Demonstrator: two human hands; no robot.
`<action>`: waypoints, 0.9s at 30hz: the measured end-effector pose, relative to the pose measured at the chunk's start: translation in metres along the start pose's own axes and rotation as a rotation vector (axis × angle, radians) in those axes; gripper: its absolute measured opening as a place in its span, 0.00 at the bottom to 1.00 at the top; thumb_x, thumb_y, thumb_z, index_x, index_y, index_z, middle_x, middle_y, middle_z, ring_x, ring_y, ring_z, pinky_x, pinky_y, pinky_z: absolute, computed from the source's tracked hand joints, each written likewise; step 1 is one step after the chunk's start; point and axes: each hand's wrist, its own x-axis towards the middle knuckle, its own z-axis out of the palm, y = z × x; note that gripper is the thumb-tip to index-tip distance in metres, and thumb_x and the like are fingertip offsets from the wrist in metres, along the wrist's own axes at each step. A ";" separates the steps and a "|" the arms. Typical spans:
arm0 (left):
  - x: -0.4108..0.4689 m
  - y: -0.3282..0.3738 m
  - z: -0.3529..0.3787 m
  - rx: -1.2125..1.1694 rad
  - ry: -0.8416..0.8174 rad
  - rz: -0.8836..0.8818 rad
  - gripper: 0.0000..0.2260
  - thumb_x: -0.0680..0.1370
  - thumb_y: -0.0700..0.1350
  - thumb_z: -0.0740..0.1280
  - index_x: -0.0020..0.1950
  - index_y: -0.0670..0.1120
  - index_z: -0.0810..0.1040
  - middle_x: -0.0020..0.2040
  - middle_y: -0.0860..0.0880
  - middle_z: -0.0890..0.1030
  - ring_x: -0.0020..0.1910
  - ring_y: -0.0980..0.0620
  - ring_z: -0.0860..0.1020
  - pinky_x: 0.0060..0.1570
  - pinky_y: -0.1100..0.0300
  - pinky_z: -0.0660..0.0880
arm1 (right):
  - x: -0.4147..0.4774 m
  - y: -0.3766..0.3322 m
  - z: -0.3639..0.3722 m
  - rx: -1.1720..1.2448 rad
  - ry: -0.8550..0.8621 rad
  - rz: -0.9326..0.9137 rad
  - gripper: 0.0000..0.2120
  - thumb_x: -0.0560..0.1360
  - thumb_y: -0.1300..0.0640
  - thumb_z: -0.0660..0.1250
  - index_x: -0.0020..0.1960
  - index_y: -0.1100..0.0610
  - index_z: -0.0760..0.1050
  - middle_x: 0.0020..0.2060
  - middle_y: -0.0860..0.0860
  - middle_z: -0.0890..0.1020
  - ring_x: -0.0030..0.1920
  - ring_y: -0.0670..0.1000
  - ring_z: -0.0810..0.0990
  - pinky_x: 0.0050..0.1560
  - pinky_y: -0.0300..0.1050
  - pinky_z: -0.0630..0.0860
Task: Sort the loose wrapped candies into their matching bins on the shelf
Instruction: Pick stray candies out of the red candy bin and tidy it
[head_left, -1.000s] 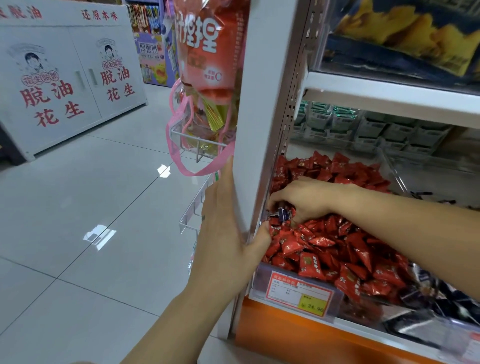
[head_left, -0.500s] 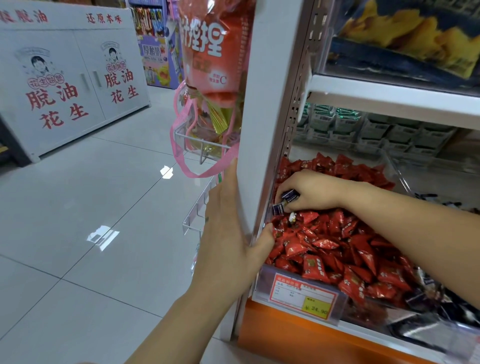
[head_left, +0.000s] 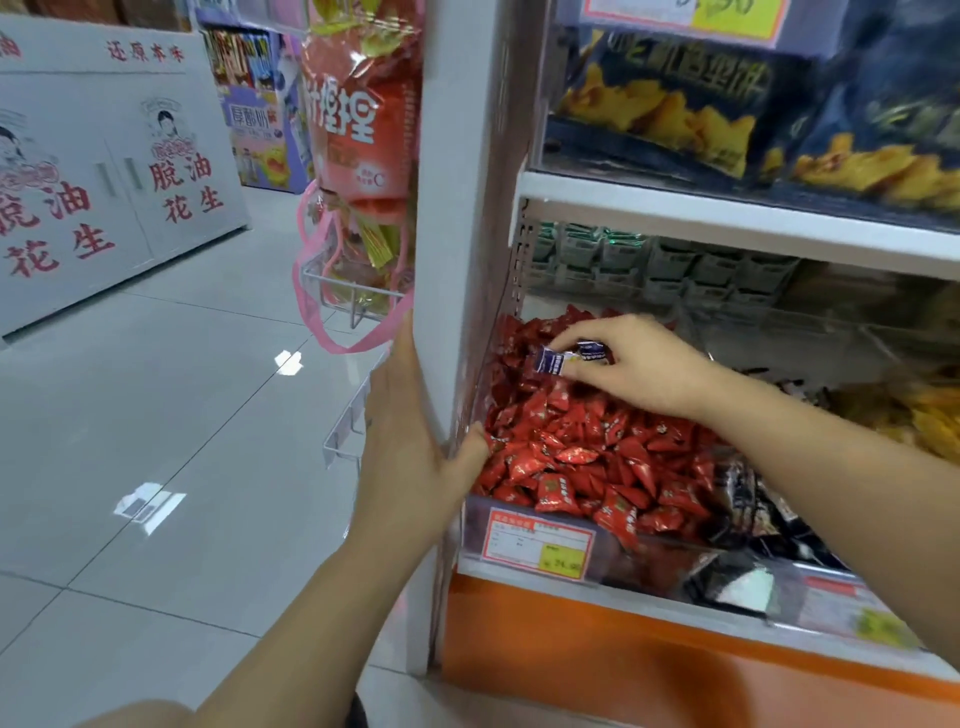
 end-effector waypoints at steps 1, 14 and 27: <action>0.000 0.000 0.000 0.003 0.005 0.003 0.41 0.68 0.45 0.67 0.77 0.56 0.49 0.64 0.61 0.64 0.67 0.53 0.65 0.64 0.44 0.69 | -0.011 0.000 -0.003 0.013 0.046 0.023 0.14 0.76 0.51 0.66 0.61 0.46 0.76 0.59 0.46 0.79 0.59 0.48 0.77 0.60 0.45 0.72; -0.005 0.005 0.000 -0.016 0.011 0.006 0.42 0.70 0.38 0.69 0.77 0.52 0.50 0.59 0.56 0.64 0.59 0.57 0.63 0.61 0.53 0.65 | -0.126 0.043 -0.036 -0.176 0.379 0.495 0.22 0.73 0.47 0.68 0.65 0.50 0.73 0.57 0.54 0.80 0.59 0.59 0.76 0.58 0.58 0.73; -0.002 0.005 -0.003 -0.004 -0.020 -0.010 0.41 0.69 0.47 0.67 0.77 0.56 0.48 0.70 0.55 0.63 0.71 0.55 0.61 0.69 0.48 0.64 | 0.027 -0.035 0.025 -0.165 -0.263 -0.145 0.13 0.78 0.58 0.63 0.61 0.55 0.78 0.58 0.49 0.81 0.60 0.48 0.76 0.60 0.35 0.65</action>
